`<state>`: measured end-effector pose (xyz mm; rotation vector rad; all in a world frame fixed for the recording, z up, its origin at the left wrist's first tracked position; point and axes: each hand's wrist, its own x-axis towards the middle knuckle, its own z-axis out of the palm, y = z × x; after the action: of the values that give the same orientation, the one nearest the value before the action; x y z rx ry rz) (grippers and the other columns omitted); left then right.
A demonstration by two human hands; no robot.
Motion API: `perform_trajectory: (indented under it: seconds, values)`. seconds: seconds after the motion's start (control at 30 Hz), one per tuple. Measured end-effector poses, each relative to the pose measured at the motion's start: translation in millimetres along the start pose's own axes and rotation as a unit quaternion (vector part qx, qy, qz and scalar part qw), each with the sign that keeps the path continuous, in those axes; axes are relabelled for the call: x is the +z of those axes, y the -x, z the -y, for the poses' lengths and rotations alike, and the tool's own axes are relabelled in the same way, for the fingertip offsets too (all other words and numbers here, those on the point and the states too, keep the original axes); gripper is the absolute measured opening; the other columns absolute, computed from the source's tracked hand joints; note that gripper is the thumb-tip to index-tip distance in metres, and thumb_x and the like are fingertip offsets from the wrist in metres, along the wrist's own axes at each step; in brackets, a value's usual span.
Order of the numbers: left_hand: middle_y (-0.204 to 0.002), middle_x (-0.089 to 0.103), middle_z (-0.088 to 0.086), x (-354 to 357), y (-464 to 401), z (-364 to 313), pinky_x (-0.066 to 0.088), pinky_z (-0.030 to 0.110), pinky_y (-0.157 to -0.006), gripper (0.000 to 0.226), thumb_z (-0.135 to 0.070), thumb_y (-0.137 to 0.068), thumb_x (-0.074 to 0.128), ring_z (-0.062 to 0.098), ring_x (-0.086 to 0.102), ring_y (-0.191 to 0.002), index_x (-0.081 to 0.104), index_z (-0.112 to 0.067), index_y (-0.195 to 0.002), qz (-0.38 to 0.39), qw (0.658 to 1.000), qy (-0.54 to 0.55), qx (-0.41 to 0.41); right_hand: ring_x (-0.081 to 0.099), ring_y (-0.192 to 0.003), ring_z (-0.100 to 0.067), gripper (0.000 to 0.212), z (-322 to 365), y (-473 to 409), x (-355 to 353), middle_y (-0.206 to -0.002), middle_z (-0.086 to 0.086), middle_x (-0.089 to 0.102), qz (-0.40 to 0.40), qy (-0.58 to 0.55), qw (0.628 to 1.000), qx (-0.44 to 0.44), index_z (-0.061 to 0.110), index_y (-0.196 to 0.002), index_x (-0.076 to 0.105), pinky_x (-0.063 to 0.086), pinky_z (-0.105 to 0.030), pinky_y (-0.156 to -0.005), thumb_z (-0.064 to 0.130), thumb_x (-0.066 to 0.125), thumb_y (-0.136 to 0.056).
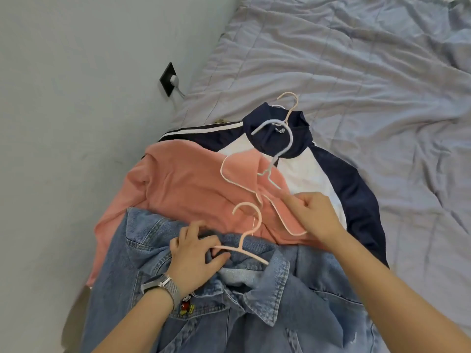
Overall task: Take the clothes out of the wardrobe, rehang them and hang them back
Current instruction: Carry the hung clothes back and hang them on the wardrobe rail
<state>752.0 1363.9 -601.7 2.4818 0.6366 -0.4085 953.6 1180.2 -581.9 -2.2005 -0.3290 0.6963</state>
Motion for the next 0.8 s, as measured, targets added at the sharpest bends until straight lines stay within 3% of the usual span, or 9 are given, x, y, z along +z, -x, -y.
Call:
perform_trajectory:
  seconds: [0.07,0.17,0.27,0.4,0.5,0.57,0.63,0.73,0.8]
  values:
    - [-0.116,0.034,-0.019,-3,10,-7,0.018,0.033,-0.086,0.039,-0.065,-0.068,0.041,0.01,0.031,-0.11,0.039,-0.03,-0.053,-0.075,0.995,0.059,-0.019,0.039,-0.043,-0.007,0.061,2,20,-4,-0.044,0.009,0.038,0.032,-0.004,0.999,-0.018,0.019,-0.046,0.043,0.033,-0.022,-0.048,0.074,0.051,-0.073]
    - [-0.116,0.04,-0.022,-15,31,-18,0.024,0.036,-0.09,0.042,-0.063,-0.068,0.052,0.011,0.035,-0.11,0.04,-0.029,-0.046,-0.152,0.976,0.15,-0.03,0.062,-0.06,-0.003,0.044,6,47,-1,-0.071,0.01,0.068,0.15,0.025,0.988,-0.017,0.037,-0.077,0.069,0.048,-0.022,-0.054,0.077,0.049,-0.076]
    - [-0.117,0.038,-0.032,-34,43,-23,0.042,0.045,-0.085,0.035,-0.058,-0.06,0.064,0.011,0.039,-0.11,0.056,-0.026,-0.048,-0.189,0.958,0.213,-0.033,0.061,-0.06,-0.006,0.041,14,64,2,-0.067,0.012,0.067,0.266,0.0,0.964,-0.015,0.041,-0.078,0.072,0.049,-0.031,-0.061,0.074,0.049,-0.074]
    - [-0.12,0.037,-0.031,-67,42,-37,0.044,0.048,-0.086,0.035,-0.054,-0.059,0.066,0.004,0.038,-0.116,0.06,-0.019,-0.058,-0.224,0.945,0.239,-0.001,0.046,-0.056,-0.019,0.097,36,73,-20,-0.067,-0.011,0.045,0.355,-0.093,0.929,0.038,-0.007,-0.079,0.056,0.036,-0.022,-0.053,0.088,0.051,-0.061]
    - [-0.124,0.042,-0.024,-91,29,-58,0.04,0.052,-0.092,0.033,-0.049,-0.061,0.065,0.016,0.045,-0.113,0.055,-0.018,-0.054,-0.228,0.943,0.239,0.037,0.055,-0.067,-0.014,0.094,58,81,-31,-0.083,-0.004,0.054,0.326,-0.117,0.938,-0.027,-0.003,-0.089,0.059,0.047,-0.025,-0.063,0.085,0.06,-0.057]
    - [-0.12,0.046,-0.025,-101,20,-75,0.038,0.053,-0.09,0.03,-0.045,-0.06,0.064,0.017,0.047,-0.105,0.05,-0.022,-0.047,-0.22,0.951,0.211,0.055,0.063,-0.095,-0.015,0.065,78,92,-31,-0.106,0.007,0.063,0.282,-0.108,0.95,-0.077,0.026,-0.107,0.066,0.051,-0.035,-0.087,0.071,0.069,-0.061]
    - [-0.115,0.05,-0.024,-107,14,-93,0.036,0.053,-0.092,0.026,-0.033,-0.059,0.066,0.016,0.044,-0.1,0.045,-0.032,-0.044,-0.221,0.956,0.18,0.066,0.064,-0.095,-0.012,0.052,94,101,-26,-0.102,0.014,0.064,0.208,-0.105,0.969,-0.078,0.039,-0.105,0.061,0.052,-0.036,-0.088,0.06,0.074,-0.059]
    - [-0.118,0.049,-0.018,-108,16,-111,0.033,0.048,-0.099,0.021,-0.023,-0.055,0.064,0.015,0.039,-0.101,0.051,-0.039,-0.053,-0.22,0.96,0.16,0.06,0.051,-0.06,-0.012,0.028,103,102,-15,-0.063,0.009,0.055,0.138,-0.082,0.985,-0.059,0.019,-0.081,0.063,0.043,-0.037,-0.063,0.044,0.072,-0.072]
    - [-0.132,0.041,-0.012,-105,24,-114,0.03,0.041,-0.104,0.021,-0.022,-0.058,0.063,0.014,0.035,-0.111,0.055,-0.04,-0.066,-0.227,0.96,0.158,0.045,0.041,-0.061,-0.017,0.04,105,108,-10,-0.063,-0.004,0.046,0.163,-0.138,0.977,-0.012,0.006,-0.074,0.06,0.033,-0.036,-0.064,0.045,0.069,-0.072]
